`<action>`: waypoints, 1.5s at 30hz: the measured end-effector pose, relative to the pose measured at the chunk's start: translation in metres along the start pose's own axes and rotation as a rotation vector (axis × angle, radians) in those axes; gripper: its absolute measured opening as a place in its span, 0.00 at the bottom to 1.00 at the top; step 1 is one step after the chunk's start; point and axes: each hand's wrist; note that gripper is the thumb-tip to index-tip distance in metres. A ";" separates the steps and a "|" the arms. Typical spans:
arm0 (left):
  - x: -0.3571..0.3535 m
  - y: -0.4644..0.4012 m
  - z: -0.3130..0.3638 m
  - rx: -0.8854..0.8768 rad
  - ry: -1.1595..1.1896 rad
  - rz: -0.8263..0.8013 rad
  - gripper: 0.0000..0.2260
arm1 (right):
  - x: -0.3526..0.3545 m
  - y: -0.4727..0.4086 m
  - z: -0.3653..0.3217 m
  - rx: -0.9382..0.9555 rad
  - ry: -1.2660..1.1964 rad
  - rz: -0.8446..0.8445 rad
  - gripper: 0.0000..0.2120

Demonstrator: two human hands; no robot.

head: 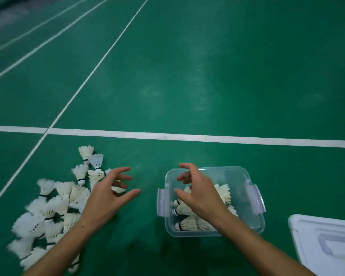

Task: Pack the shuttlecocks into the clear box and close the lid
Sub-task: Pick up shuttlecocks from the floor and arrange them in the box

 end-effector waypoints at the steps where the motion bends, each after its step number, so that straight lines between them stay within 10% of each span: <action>1: 0.008 0.005 -0.015 0.026 -0.011 0.012 0.29 | -0.011 -0.004 -0.005 0.020 0.017 -0.029 0.30; 24: 0.048 0.028 -0.158 0.148 -0.213 -0.096 0.39 | -0.210 -0.089 -0.035 0.111 0.198 -0.308 0.32; 45: 0.018 -0.003 -0.137 -0.042 -0.574 -0.487 0.19 | -0.224 -0.095 -0.020 -0.033 0.073 -0.304 0.40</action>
Point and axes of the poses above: each hand's wrist, its own y-axis away from the middle knuckle, its own x-axis out of the back of the hand, z = x × y, and after that the axes turned 8 degrees about -y, right-handed
